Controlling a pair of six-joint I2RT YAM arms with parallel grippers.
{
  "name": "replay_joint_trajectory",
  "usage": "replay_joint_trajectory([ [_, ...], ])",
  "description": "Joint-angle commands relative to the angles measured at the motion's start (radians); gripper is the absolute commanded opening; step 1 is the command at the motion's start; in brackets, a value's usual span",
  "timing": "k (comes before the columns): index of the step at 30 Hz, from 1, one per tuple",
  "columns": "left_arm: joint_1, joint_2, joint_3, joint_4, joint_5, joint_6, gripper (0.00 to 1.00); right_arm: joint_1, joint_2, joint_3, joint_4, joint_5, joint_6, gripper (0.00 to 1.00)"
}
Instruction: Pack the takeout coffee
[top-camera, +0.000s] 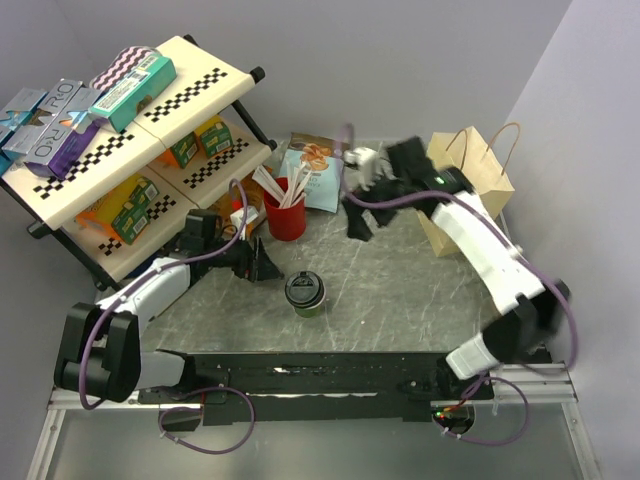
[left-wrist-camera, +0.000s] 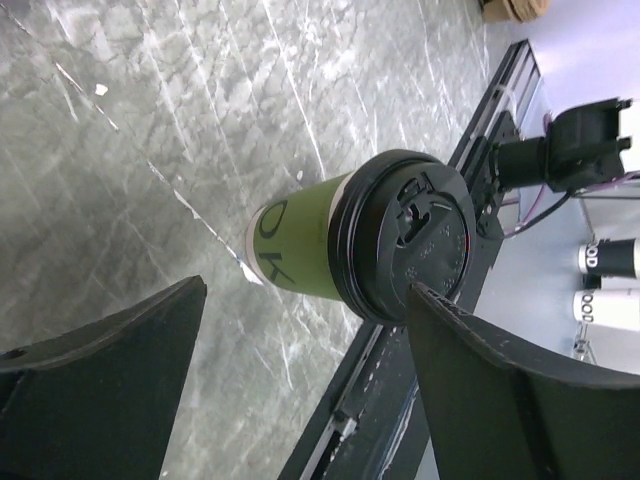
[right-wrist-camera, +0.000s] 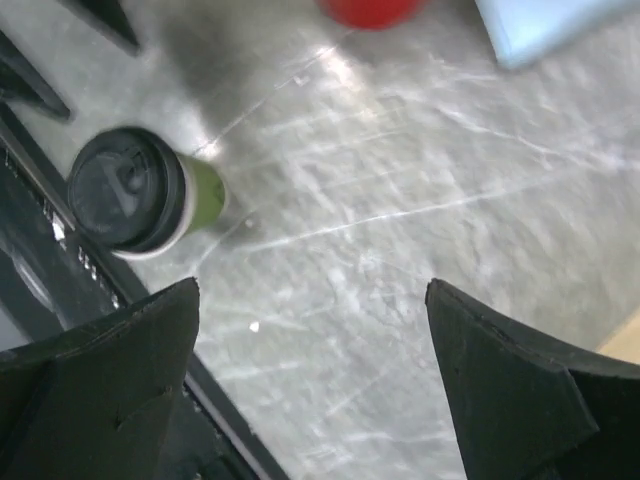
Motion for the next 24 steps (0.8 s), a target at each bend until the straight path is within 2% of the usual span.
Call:
replay_joint_trajectory([
  [1, -0.004, 0.008, 0.074, -0.083, 0.028, 0.062, 0.85, -0.006, -0.041, -0.218, 0.223, -0.170, 0.264, 1.00],
  [5, -0.007, 0.048, 0.128, -0.120, 0.060, 0.069, 0.81, -0.007, -0.089, -0.436, 0.346, -0.291, 0.315, 0.96],
  [6, -0.009, 0.060, 0.140, -0.135, 0.063, 0.077, 0.81, -0.003, -0.090, -0.457, 0.344, -0.299, 0.311, 0.87],
  [9, -0.016, 0.092, 0.183, -0.198, 0.081, 0.121, 0.78, -0.007, -0.090, -0.543, 0.351, -0.264, 0.354, 0.77],
  [11, -0.022, 0.108, 0.205, -0.224, 0.091, 0.141, 0.75, -0.007, -0.072, -0.576, 0.355, -0.276, 0.356, 0.72],
  [13, -0.038, 0.128, 0.217, -0.264, 0.098, 0.158, 0.74, -0.007, -0.046, -0.588, 0.372, -0.300, 0.370, 0.63],
  [17, -0.073, 0.166, 0.261, -0.321, 0.086, 0.187, 0.73, -0.006, 0.012, -0.597, 0.429, -0.412, 0.417, 0.49],
  [20, -0.090, 0.188, 0.283, -0.346, 0.072, 0.193, 0.74, 0.000, 0.064, -0.596, 0.446, -0.455, 0.428, 0.43],
  [24, -0.105, 0.209, 0.306, -0.375, 0.066, 0.198, 0.73, 0.010, 0.115, -0.590, 0.433, -0.452, 0.431, 0.42],
])
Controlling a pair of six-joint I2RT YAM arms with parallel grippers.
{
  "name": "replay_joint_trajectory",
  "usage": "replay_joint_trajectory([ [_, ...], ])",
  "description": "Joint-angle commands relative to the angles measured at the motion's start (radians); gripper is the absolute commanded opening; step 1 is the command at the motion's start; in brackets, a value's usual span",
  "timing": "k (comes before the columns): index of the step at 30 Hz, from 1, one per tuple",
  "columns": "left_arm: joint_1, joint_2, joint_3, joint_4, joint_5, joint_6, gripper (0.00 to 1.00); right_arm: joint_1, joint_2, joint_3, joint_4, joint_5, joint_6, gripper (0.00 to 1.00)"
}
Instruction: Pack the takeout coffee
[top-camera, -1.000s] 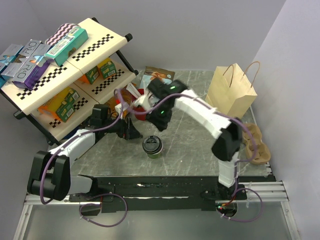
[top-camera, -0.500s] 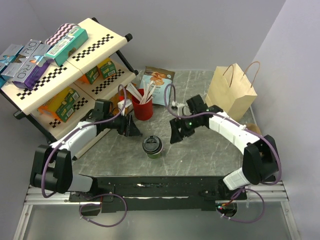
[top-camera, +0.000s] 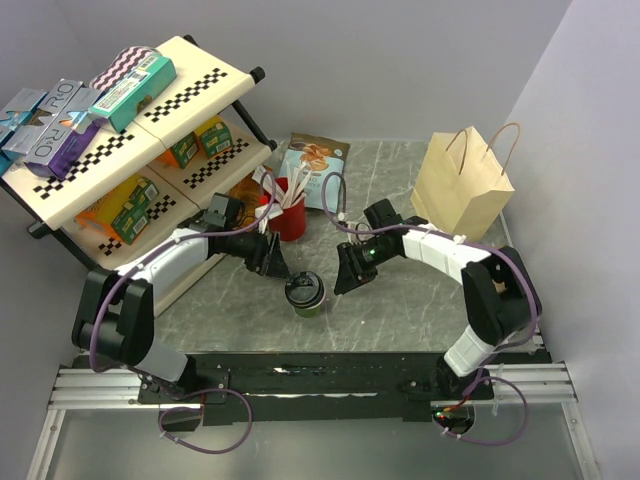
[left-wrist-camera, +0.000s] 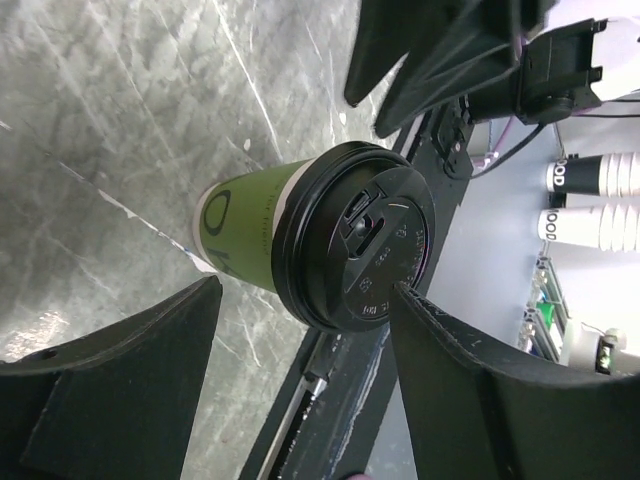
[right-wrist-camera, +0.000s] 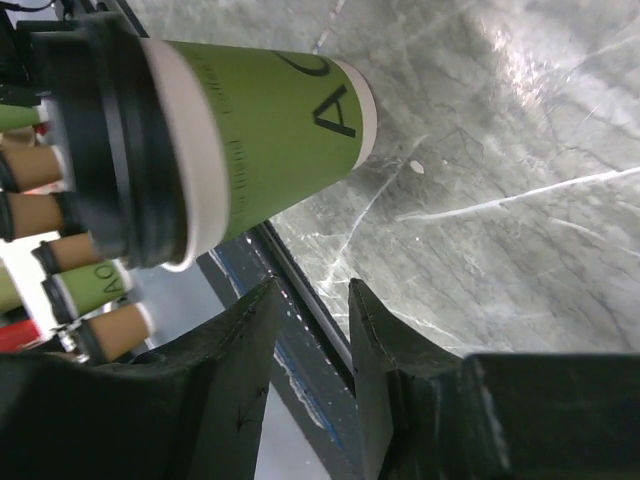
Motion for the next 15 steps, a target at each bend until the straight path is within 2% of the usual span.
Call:
replay_joint_trajectory([
  [1, -0.017, 0.021, 0.055, -0.050, 0.009, 0.033, 0.73, 0.010, 0.042, 0.004, 0.031, -0.059, 0.030, 0.41],
  [15, -0.077, 0.091, 0.087, -0.059, -0.025, 0.034, 0.73, 0.060, 0.132, 0.051, 0.038, -0.110, 0.068, 0.43],
])
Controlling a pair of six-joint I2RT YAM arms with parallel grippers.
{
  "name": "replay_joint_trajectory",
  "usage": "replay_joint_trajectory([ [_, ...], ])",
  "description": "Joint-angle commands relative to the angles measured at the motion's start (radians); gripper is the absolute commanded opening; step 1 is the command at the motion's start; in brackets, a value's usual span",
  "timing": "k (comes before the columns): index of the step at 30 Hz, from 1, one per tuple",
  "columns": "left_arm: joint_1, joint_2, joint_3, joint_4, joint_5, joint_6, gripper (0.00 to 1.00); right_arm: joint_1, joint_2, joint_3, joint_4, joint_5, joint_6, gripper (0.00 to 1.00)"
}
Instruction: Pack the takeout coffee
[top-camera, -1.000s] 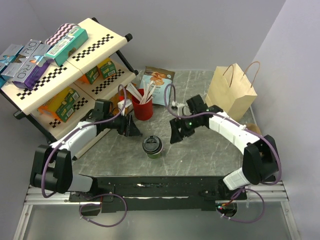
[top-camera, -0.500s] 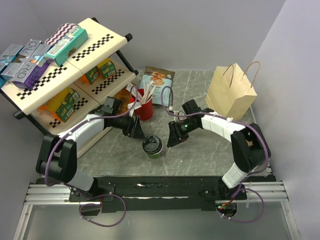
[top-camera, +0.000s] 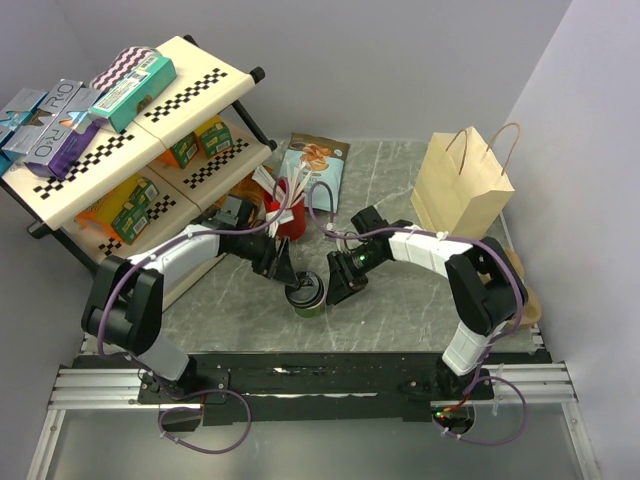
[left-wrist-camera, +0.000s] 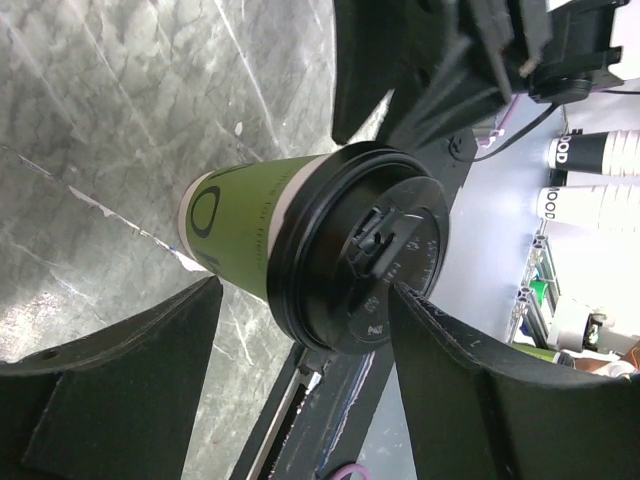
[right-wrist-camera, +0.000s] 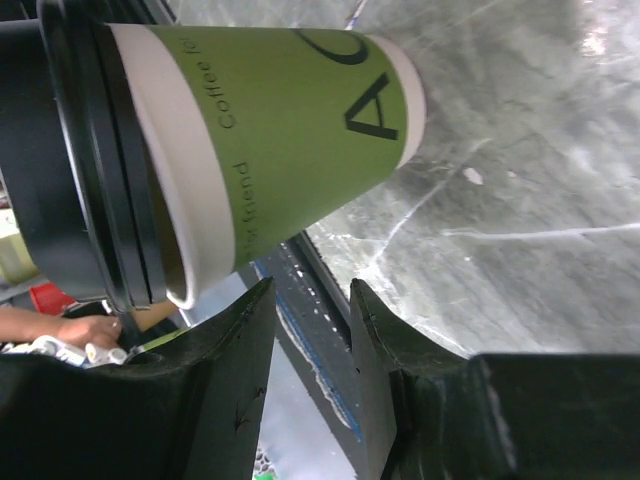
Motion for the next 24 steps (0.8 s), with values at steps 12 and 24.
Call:
replay_joint_trajectory([
  [12, -0.036, 0.030, 0.039, 0.026, -0.006, 0.015, 0.73, 0.011, 0.065, 0.083, 0.017, -0.056, 0.039, 0.42],
  [24, -0.059, 0.049, 0.048, 0.063, -0.005, -0.010, 0.73, 0.017, 0.079, 0.097, 0.014, -0.060, 0.042, 0.42],
])
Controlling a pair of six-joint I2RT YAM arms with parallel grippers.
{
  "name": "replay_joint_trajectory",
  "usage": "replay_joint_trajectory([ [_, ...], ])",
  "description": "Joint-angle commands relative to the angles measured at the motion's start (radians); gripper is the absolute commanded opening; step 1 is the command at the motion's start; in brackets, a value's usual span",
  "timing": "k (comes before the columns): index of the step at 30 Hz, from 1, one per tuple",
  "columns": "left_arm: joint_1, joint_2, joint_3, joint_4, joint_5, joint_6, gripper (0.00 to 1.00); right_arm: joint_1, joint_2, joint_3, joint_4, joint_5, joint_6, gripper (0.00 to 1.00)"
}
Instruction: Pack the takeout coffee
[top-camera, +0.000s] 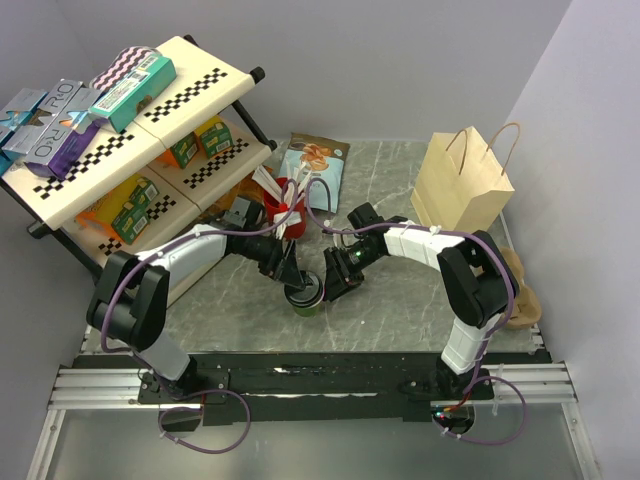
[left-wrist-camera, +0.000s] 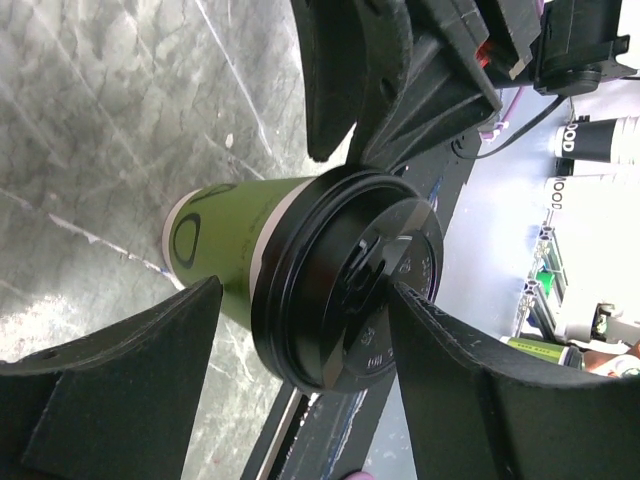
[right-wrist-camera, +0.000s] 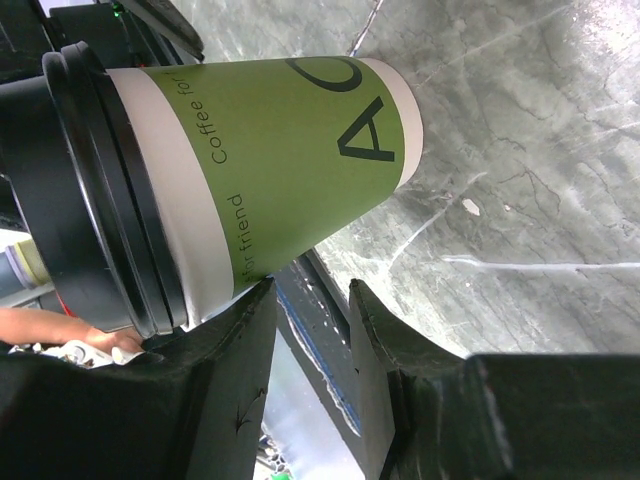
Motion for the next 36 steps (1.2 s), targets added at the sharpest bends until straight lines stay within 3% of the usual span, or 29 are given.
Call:
replay_joint_trajectory([
  [1, -0.014, 0.013, 0.036, 0.034, 0.003, -0.004, 0.74, 0.009, 0.015, 0.043, 0.014, -0.032, 0.012, 0.42],
  [17, -0.016, 0.018, 0.015, 0.083, 0.089, -0.021, 0.78, 0.010, 0.042, 0.066, 0.007, -0.033, 0.014, 0.43],
  [36, -0.012, -0.045, 0.024, 0.065, -0.067, -0.021, 0.90, 0.004, 0.056, 0.092, -0.027, -0.010, -0.014, 0.44],
])
